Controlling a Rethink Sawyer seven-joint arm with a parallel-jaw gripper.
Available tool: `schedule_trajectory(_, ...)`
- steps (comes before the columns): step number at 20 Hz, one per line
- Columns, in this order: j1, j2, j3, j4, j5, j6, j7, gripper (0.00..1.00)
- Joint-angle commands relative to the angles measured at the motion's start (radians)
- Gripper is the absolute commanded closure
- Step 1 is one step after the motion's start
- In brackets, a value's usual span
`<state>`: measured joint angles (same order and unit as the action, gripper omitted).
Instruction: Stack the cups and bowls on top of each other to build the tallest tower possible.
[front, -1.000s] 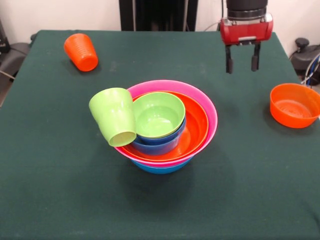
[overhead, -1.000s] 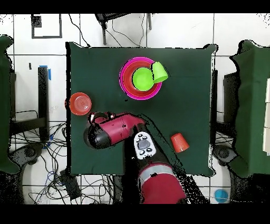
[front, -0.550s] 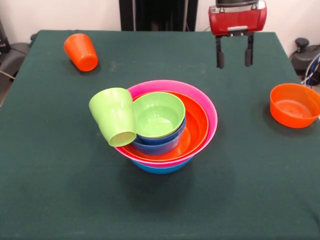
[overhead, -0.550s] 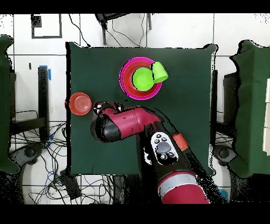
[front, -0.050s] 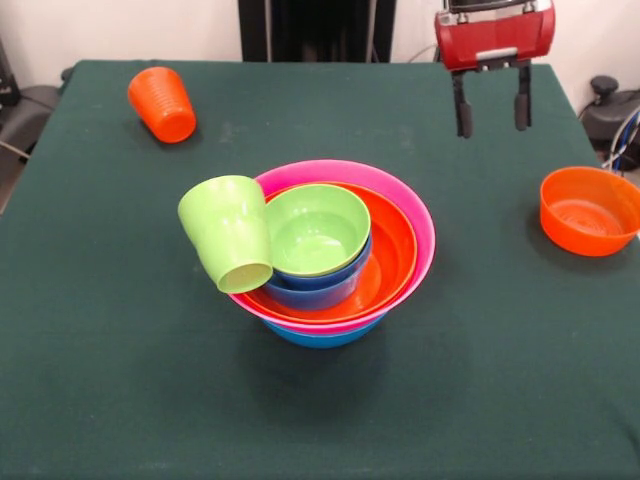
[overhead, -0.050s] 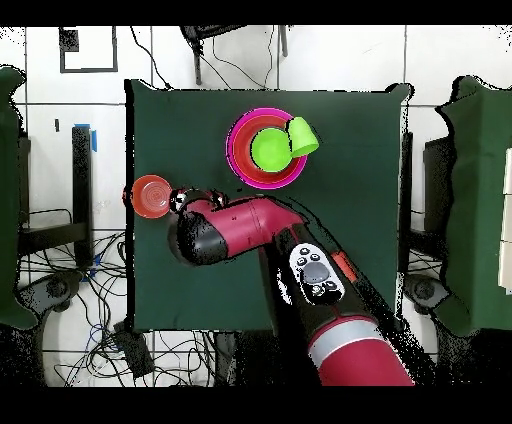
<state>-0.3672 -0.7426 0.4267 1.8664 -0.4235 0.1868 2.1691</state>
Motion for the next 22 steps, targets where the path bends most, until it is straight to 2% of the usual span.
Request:
schedule_trajectory(1,0.022,0.072,0.047,0.039,-0.045,0.003,0.001,0.0)
schedule_trajectory(5,0.045,0.074,0.026,0.058,-0.033,-0.005,0.033,0.0)
schedule_trajectory(11,0.025,0.004,0.045,0.172,-0.003,0.055,0.036,0.0)
schedule_trajectory(16,-0.062,-0.049,0.105,0.274,0.009,0.061,0.014,0.0)
schedule_trajectory(22,-0.152,0.011,0.187,0.325,-0.033,-0.053,0.015,0.0)
